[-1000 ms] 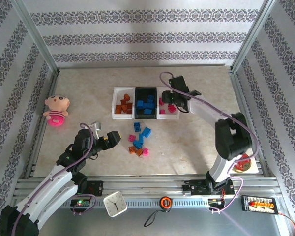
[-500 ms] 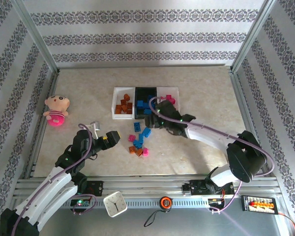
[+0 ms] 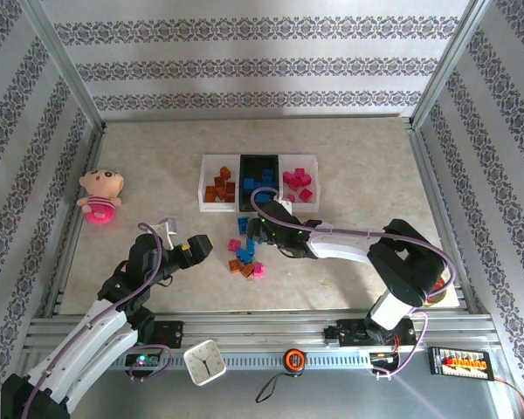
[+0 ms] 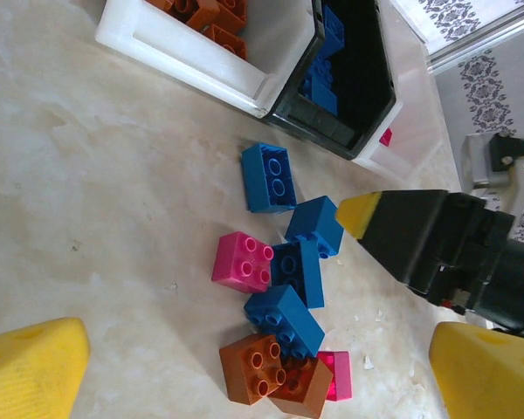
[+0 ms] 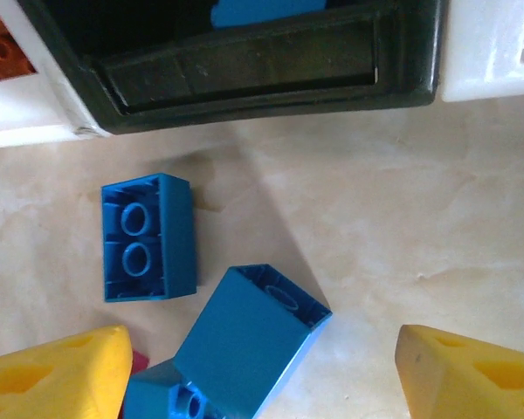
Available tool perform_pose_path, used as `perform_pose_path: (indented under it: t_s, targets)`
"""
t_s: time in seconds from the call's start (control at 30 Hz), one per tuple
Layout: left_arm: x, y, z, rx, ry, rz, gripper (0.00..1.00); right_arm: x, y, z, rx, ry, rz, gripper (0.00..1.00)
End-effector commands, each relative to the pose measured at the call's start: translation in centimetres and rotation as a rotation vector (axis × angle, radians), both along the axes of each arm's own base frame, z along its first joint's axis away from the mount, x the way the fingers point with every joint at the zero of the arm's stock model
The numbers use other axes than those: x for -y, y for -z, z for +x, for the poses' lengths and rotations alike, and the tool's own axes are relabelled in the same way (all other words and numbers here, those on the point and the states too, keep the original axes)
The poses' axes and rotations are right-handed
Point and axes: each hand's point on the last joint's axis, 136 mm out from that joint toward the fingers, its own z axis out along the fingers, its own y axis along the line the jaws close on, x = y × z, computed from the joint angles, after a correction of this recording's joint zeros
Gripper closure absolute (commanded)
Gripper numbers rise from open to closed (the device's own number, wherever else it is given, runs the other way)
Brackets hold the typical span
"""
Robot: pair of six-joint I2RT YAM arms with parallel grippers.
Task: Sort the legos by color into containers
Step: Pick up the lego from the center of the table, then place the lego in the container.
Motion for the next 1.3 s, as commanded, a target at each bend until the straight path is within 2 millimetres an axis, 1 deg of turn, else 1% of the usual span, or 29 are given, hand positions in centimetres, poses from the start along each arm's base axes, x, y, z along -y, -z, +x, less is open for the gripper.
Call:
perform_pose_path:
  t_s: [0.0, 0.1, 0.2, 0.33, 0.43, 0.53, 0.63, 0.7, 0.8, 0.87, 0.9, 1.0, 1.07, 1.13, 1.17, 1.23, 1.27]
  targets:
    - [0.3, 0.0, -0.2, 0.007, 0.011, -0.019, 0.00, -0.6, 0.6, 0.6, -0.012, 0.044, 0.013, 0.24]
    - [0.3, -0.1, -0.3, 0.007, 0.014, -0.015, 0.00, -0.9, 1.7, 0.4, -0.044, 0.034, 0.005, 0.29]
    - [0.4, -0.2, -0.3, 0.009, 0.014, -0.017, 0.00, -0.4, 2.3, 0.2, -0.053, 0.034, -0.012, 0.37]
    - [0.3, -0.4, -0.2, 0.015, 0.014, -0.012, 0.00, 1.3, 2.5, -0.1, -0.058, 0.045, -0.024, 0.56]
    - [0.3, -0.5, -0.2, 0.019, 0.014, -0.008, 0.00, 3.1, 2.3, -0.3, -0.049, 0.044, -0.040, 0.67]
    - [0.3, -0.8, -0.1, 0.027, 0.015, -0.004, 0.00, 4.9, 1.1, -0.6, -0.007, 0.029, -0.064, 0.71]
    - [0.2, -0.9, 0.0, 0.033, 0.013, -0.001, 0.00, 5.8, -0.7, -0.9, 0.022, -0.021, -0.053, 0.72]
    - [0.2, -1.0, 0.1, 0.035, 0.012, 0.001, 0.00, 5.8, -2.3, -1.0, 0.045, -0.063, -0.047, 0.72]
    - [0.2, -0.9, 0.1, 0.035, 0.011, 0.000, 0.00, 4.8, -5.4, -0.9, 0.093, -0.143, -0.029, 0.73]
    - [0.3, -0.9, 0.2, 0.033, 0.016, 0.006, 0.00, 3.9, -7.7, -0.1, 0.142, -0.169, -0.011, 0.73]
    - [0.3, -0.9, 0.2, 0.030, 0.018, 0.013, 0.00, 3.5, -8.7, 0.8, 0.169, -0.174, -0.010, 0.73]
    - [0.4, -0.7, 0.3, 0.019, 0.023, 0.026, 0.00, 2.3, -10.3, 4.0, 0.204, -0.175, -0.026, 0.72]
    - [0.5, -0.5, 0.4, 0.010, 0.034, 0.034, 0.00, 1.5, -10.4, 6.3, 0.218, -0.170, -0.046, 0.72]
    - [0.9, -0.4, 0.4, 0.003, 0.057, 0.041, 0.00, 0.7, -9.9, 8.8, 0.221, -0.169, -0.080, 0.72]
    - [1.0, -0.4, 0.4, 0.000, 0.071, 0.050, 0.00, 0.4, -9.6, 9.8, 0.222, -0.168, -0.097, 0.71]
    - [1.2, -0.2, 0.3, -0.023, 0.100, 0.081, 0.01, -0.2, -9.2, 12.0, 0.227, -0.161, -0.123, 0.68]
    - [1.4, -0.1, 0.3, -0.032, 0.115, 0.096, 0.03, -0.5, -9.1, 12.8, 0.226, -0.156, -0.127, 0.66]
